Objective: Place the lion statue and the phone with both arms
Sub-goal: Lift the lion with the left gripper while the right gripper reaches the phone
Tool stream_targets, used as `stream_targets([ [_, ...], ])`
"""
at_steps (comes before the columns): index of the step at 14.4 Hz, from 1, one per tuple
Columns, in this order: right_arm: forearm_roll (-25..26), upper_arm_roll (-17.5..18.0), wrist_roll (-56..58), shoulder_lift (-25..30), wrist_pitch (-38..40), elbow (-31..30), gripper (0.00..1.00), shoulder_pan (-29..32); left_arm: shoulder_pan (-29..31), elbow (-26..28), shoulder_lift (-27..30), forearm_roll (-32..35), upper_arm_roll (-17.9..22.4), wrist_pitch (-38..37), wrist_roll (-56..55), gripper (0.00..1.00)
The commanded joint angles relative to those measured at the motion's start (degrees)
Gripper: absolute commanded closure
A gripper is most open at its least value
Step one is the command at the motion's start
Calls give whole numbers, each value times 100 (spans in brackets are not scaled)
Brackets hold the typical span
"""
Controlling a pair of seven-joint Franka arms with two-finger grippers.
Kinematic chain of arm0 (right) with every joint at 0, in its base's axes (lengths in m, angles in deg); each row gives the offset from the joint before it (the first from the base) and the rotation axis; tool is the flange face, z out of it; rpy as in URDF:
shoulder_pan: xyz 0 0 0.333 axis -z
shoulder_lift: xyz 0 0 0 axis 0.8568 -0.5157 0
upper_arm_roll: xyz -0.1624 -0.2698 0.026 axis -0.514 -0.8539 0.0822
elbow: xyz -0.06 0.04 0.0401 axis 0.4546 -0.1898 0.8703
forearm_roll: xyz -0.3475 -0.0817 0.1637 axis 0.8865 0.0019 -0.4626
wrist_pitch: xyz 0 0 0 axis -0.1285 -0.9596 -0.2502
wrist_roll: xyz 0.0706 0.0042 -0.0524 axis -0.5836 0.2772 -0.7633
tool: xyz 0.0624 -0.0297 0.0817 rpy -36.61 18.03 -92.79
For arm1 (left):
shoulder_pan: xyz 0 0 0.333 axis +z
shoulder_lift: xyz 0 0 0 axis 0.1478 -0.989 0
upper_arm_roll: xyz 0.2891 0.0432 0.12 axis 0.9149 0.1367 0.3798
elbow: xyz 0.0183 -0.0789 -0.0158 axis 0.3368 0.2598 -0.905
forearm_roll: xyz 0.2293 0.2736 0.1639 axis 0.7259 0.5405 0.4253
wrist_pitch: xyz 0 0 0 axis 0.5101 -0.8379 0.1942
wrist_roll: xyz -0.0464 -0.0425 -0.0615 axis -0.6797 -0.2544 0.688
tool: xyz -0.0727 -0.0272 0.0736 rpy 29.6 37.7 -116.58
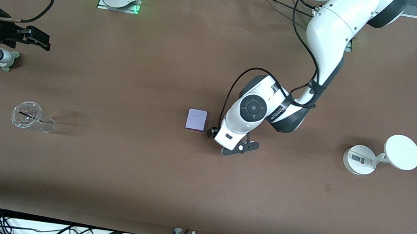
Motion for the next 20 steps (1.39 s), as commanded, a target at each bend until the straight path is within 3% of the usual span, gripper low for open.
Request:
stream_targets([
  [1,-95,33,-80,-281,-63,124,0,-115,-237,-231,-234,333,80,59,-109,0],
  [4,-69,33,-80,-561,-291,124,0,-142,-124,-205,-209,334,71,16,-22,0],
  [5,-78,33,-80,-632,-405,124,0,-203,-106,-144,-208,334,71,24,-4,12],
  [6,-86,33,-80,-746,-476,115,0,-247,-106,-125,-217,352,71,24,14,49],
  [7,-104,33,-89,-860,-520,115,0,-257,-114,-91,-226,360,71,33,14,64],
  [12,-139,33,-203,-1414,-1020,115,0,-511,-62,-11,-200,352,80,-28,365,100],
  [16,-305,33,-238,-1827,-1565,115,0,-669,314,7,45,352,28,-465,522,100],
  [18,-350,33,-657,-2064,-1802,106,0,-775,666,41,387,273,10,-1063,1371,100],
  [20,-341,33,-966,-2275,-2075,115,0,-924,983,338,730,290,10,-1188,1866,100],
])
